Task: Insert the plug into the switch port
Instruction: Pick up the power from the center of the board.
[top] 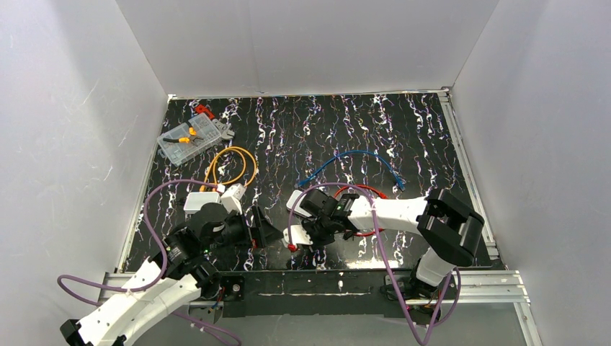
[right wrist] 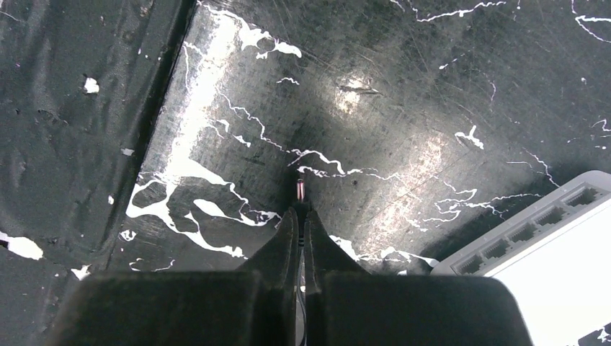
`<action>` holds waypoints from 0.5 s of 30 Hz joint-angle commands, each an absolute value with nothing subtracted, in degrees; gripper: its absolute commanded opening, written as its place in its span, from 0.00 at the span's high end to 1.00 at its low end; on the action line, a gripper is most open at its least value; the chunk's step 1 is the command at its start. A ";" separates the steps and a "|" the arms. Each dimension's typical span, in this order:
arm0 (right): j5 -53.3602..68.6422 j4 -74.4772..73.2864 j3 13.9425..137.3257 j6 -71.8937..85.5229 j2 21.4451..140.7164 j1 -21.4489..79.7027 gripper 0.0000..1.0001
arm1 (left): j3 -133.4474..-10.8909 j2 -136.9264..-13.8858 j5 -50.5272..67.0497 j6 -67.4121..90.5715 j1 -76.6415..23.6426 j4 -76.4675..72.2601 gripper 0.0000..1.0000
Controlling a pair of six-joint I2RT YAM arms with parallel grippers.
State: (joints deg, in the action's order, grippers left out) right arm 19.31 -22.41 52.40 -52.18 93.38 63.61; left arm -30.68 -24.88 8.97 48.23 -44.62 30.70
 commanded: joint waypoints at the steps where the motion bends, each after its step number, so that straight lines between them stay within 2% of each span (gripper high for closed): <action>1: 21.36 -24.80 51.61 -49.56 95.31 64.85 0.99 | -31.17 -24.42 8.18 48.25 -44.12 32.96 0.02; 15: 23.58 -7.53 40.73 -39.25 81.79 66.36 0.99 | -32.30 -21.74 9.16 47.66 -44.12 35.68 0.02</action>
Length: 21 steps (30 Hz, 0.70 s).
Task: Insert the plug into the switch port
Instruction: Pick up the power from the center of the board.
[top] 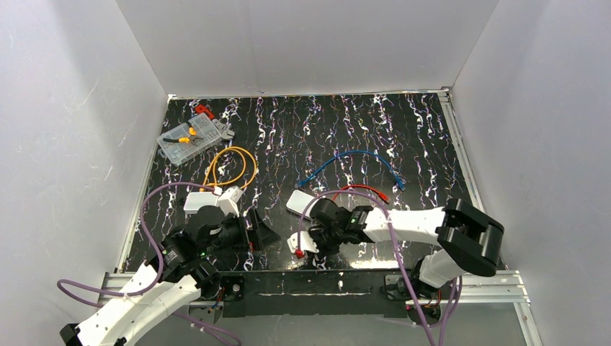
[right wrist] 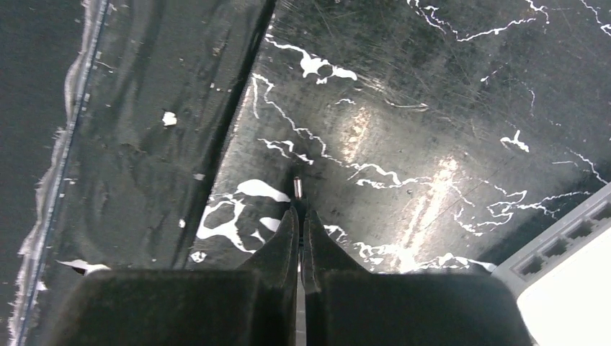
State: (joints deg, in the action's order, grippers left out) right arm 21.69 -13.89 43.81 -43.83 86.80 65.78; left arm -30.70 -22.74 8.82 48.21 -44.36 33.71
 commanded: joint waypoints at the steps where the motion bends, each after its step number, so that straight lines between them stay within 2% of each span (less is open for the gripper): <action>1: 23.60 -6.17 39.84 -38.37 80.77 66.36 0.99 | -32.36 -21.68 9.60 47.55 -44.13 35.68 0.02; 9: 24.71 2.86 34.46 -32.90 74.91 66.53 0.99 | -30.33 -25.24 16.53 46.58 -44.12 30.73 0.02; 14: 25.41 7.73 32.11 -30.42 72.42 66.54 0.99 | -27.18 -28.95 22.96 47.51 -44.14 22.69 0.02; 21: 24.55 12.73 29.63 -28.69 68.85 66.57 0.99 | -23.88 -38.25 27.55 52.07 -44.16 14.67 0.07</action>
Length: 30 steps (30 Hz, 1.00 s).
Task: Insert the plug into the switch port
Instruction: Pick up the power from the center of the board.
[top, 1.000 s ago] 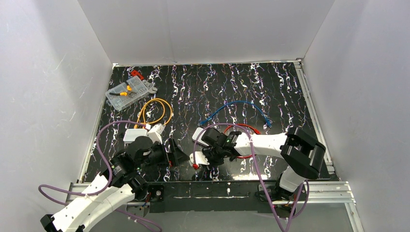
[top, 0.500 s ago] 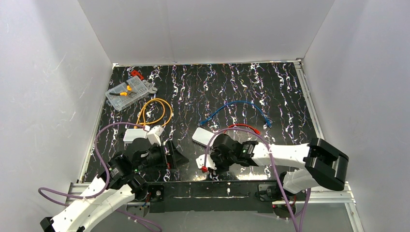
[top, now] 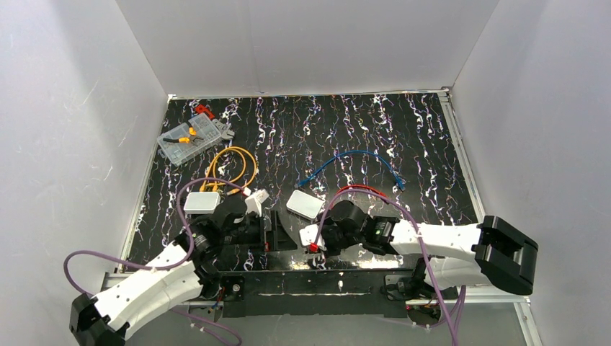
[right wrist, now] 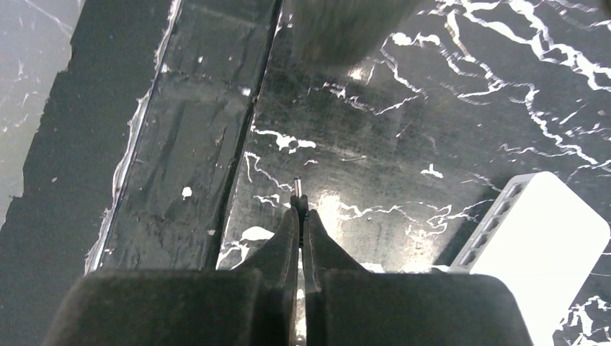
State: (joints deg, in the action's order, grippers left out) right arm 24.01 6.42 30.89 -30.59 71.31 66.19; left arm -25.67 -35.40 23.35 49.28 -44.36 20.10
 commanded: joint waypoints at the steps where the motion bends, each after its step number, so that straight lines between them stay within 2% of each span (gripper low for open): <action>1: 24.28 13.25 29.31 -28.43 68.46 66.60 0.99 | -23.52 -39.01 27.66 52.71 -44.20 14.00 0.08; 6: 23.83 17.71 27.32 -26.07 67.48 66.59 0.99 | -21.89 -43.64 29.22 55.79 -44.16 9.62 0.15; 15: 24.00 22.56 26.29 -24.36 67.81 66.62 0.99 | -21.20 -49.39 31.60 58.22 -44.22 4.16 0.35; 18: 23.91 23.56 26.03 -24.10 68.17 66.62 0.99 | -20.89 -50.35 31.71 58.51 -44.14 3.21 0.39; 20: 24.00 24.17 25.89 -24.01 68.39 66.62 0.99 | -20.83 -50.92 31.88 58.69 -44.13 2.74 0.46; 22: 23.91 24.79 25.56 -23.99 68.30 66.62 0.99 | -20.57 -52.08 32.30 58.96 -44.14 1.67 0.59; 28: 23.82 24.88 25.49 -23.99 68.37 66.62 0.99 | -20.39 -53.12 32.77 59.15 -44.16 0.57 0.79; 29: 23.87 24.61 25.66 -24.00 68.47 66.62 0.99 | -20.41 -53.35 32.87 59.14 -44.20 0.38 0.85; 30: 23.91 24.54 25.75 -23.99 68.60 66.62 0.99 | -20.48 -53.67 33.14 59.20 -44.17 0.36 0.96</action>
State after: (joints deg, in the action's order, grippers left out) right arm 23.77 22.04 25.43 -24.16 68.66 66.30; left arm -21.04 -53.19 31.79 59.40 -44.36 0.89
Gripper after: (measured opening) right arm 0.031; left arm 0.161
